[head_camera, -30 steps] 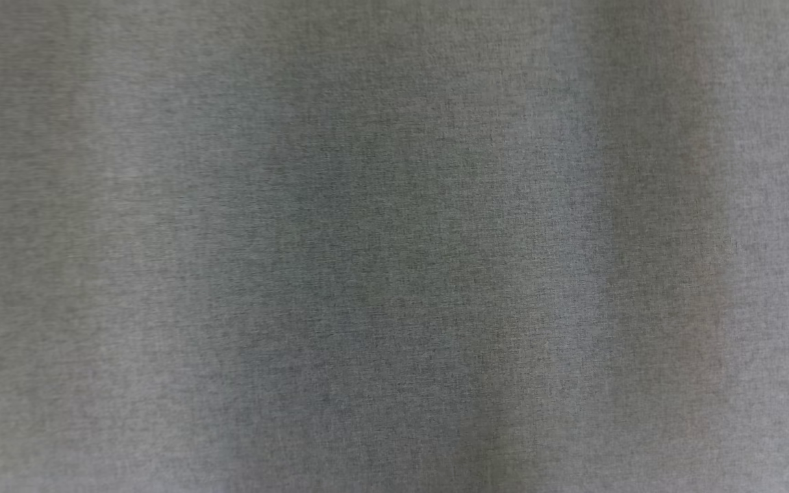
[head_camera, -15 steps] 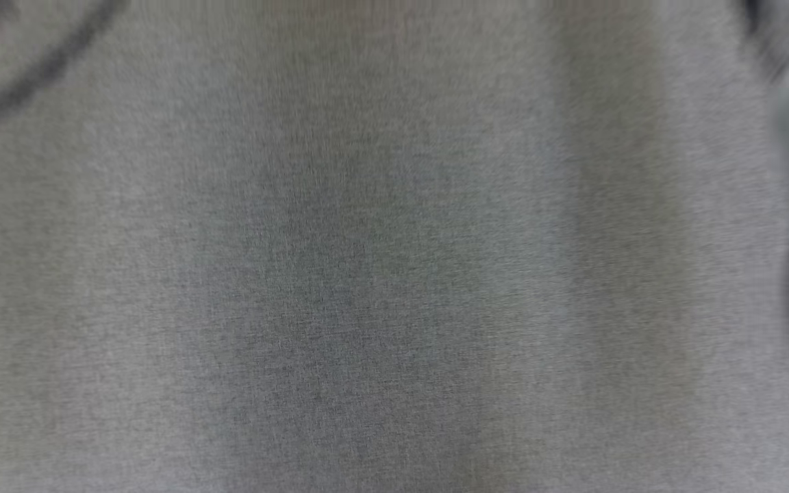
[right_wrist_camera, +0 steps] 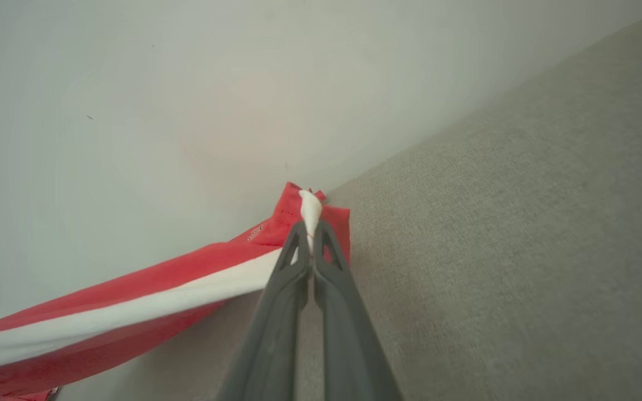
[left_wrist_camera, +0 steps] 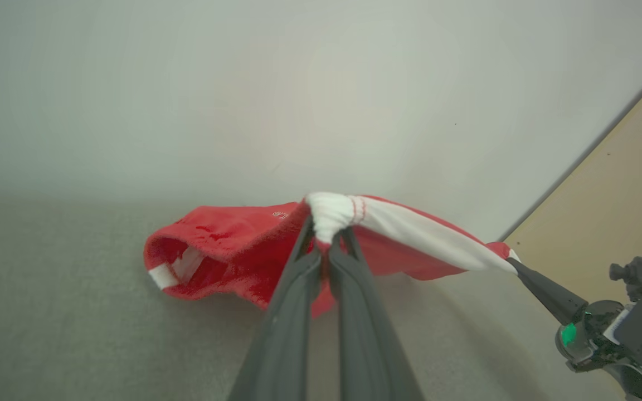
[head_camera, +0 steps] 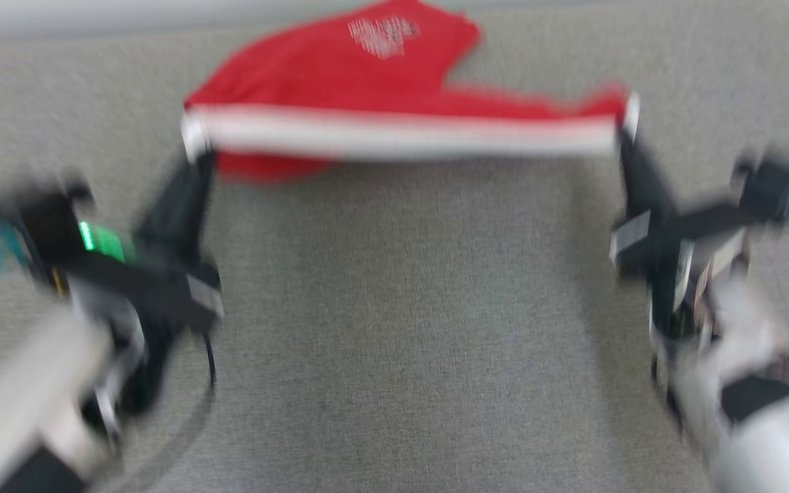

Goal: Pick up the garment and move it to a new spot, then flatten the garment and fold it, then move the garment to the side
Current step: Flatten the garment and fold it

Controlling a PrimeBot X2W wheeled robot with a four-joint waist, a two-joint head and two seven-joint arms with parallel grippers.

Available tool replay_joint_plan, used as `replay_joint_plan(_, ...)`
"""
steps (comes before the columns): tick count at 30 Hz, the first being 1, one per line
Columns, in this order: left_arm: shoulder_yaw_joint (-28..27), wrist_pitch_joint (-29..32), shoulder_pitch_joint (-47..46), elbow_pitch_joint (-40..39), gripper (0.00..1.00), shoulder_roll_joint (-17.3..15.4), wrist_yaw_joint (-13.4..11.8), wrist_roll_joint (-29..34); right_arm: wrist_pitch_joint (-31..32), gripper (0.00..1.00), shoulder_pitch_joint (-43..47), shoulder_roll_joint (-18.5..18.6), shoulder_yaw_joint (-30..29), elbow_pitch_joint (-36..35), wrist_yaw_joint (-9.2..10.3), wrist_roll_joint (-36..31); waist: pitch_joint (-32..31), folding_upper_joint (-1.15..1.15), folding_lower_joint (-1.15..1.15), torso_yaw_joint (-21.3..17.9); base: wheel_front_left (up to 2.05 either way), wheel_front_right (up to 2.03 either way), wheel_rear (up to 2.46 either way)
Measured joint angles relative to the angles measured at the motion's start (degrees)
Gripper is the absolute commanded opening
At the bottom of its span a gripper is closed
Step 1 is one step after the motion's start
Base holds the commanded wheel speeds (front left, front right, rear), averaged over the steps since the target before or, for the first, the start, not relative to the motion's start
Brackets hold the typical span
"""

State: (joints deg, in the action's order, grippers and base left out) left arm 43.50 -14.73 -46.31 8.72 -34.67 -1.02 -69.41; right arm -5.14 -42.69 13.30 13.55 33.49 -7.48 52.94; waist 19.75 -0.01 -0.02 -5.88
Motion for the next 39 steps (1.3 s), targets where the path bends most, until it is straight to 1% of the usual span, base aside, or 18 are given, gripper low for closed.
replay_joint_plan(1,-0.77,-0.09,3.44,-1.87,0.0,-0.07,-0.68,1.11,-0.26,0.0,3.47,0.42,0.37,-1.62,0.0,0.0,-0.8,0.0,0.0,0.12,0.0,0.0,0.0)
replay_joint_plan(3,-3.47,-0.09,10.79,-4.35,0.0,0.91,-2.19,2.55,-0.1,0.0,10.06,0.62,0.89,-4.39,0.0,0.53,-2.27,-0.01,-0.01,0.42,0.0,0.0,0.0)
replay_joint_plan(4,-4.37,-0.1,14.25,-5.2,0.0,1.35,-2.52,3.3,-0.4,0.0,13.27,0.73,1.2,-5.8,0.0,0.32,-2.98,0.0,-0.01,0.61,0.0,0.0,0.0)
replay_joint_plan(6,-5.06,-0.12,19.77,-5.58,0.0,1.55,-2.57,5.6,0.07,0.0,18.75,0.88,1.33,-8.24,0.0,0.18,-4.23,0.0,0.0,1.0,0.0,0.0,0.0)
replay_joint_plan(9,-7.75,-0.13,26.71,-5.87,0.0,2.9,-3.67,8.38,0.64,0.0,26.09,0.92,1.19,-11.61,-0.1,-1.68,-6.04,-0.01,0.0,1.59,0.0,0.0,0.0)
replay_joint_plan(12,-8.32,-0.13,32.5,-5.57,0.0,3.82,-3.94,12.14,1.88,0.0,33.94,0.64,0.22,-14.58,-0.1,-3.69,-7.73,-0.01,0.0,2.21,0.0,0.0,0.0)
replay_joint_plan(16,-9.0,-0.13,38.45,-4.48,0.0,4.04,-4.37,17.07,4.39,0.0,43.62,-1.51,-1.88,-19.41,-0.1,-5.89,-9.62,-0.01,0.0,3.1,0.0,0.0,0.0)
replay_joint_plan(20,-9.49,-0.14,43.65,-3.96,0.0,4.92,-4.57,20.11,7.08,0.0,51.14,-4.66,-5.08,-24.38,-0.1,-8.03,-10.6,-0.01,0.01,4.08,0.0,0.0,0.0)
replay_joint_plan(22,-9.54,-0.14,45.01,-3.98,0.0,5.35,-4.52,20.75,8.22,0.0,53.51,-6.22,-6.84,-26.89,-0.09,-9.33,-10.82,0.0,0.01,4.5,0.0,0.0,0.0)
replay_joint_plan(24,-9.88,-0.14,45.86,-3.77,0.0,5.87,-4.44,21.14,9.38,0.0,54.71,-7.33,-8.4,-29.49,-0.09,-10.24,-10.89,0.0,0.01,4.79,0.0,0.0,0.0)
replay_joint_plan(26,-10.48,-0.14,46.26,-2.93,0.0,6.23,-3.55,23.03,10.73,0.0,54.84,-8.48,-10.37,-33.45,-0.09,-10.79,-10.8,0.0,0.02,5.03,0.0,0.0,0.0)
replay_joint_plan(28,-11.9,-0.14,46.17,-3.18,0.0,7.53,-2.87,23.32,11.6,0.0,54.09,-8.87,-11.48,-35.87,-0.09,-11.33,-10.77,0.0,0.02,5.16,0.0,0.0,0.0)
replay_joint_plan(30,-13.23,-0.14,45.54,-4.0,0.0,8.43,-1.93,24.09,13.0,0.0,51.74,-9.05,-12.4,-37.57,-0.09,-12.23,-10.7,0.0,0.02,5.18,0.0,0.0,0.0)
replay_joint_plan(32,-14.45,-0.14,44.09,-4.63,0.0,8.81,-1.45,24.69,14.38,0.0,47.54,-9.09,-13.16,-38.36,-0.09,-13.35,-10.45,0.0,0.02,5.14,0.0,0.0,0.0)
replay_joint_plan(35,-15.19,-0.14,40.94,-4.67,0.0,8.69,-0.9,25.13,17.12,0.0,40.07,-8.78,-13.18,-37.05,-0.09,-15.02,-9.91,0.01,0.03,5.22,0.0,0.0,0.0)
replay_joint_plan(39,-16.03,1.11,34.42,-2.54,0.0,9.43,0.42,24.68,19.09,0.0,29.4,-8.38,-13.44,-31.09,-0.09,-16.55,-8.93,0.02,0.03,5.88,0.0,0.0,0.0)
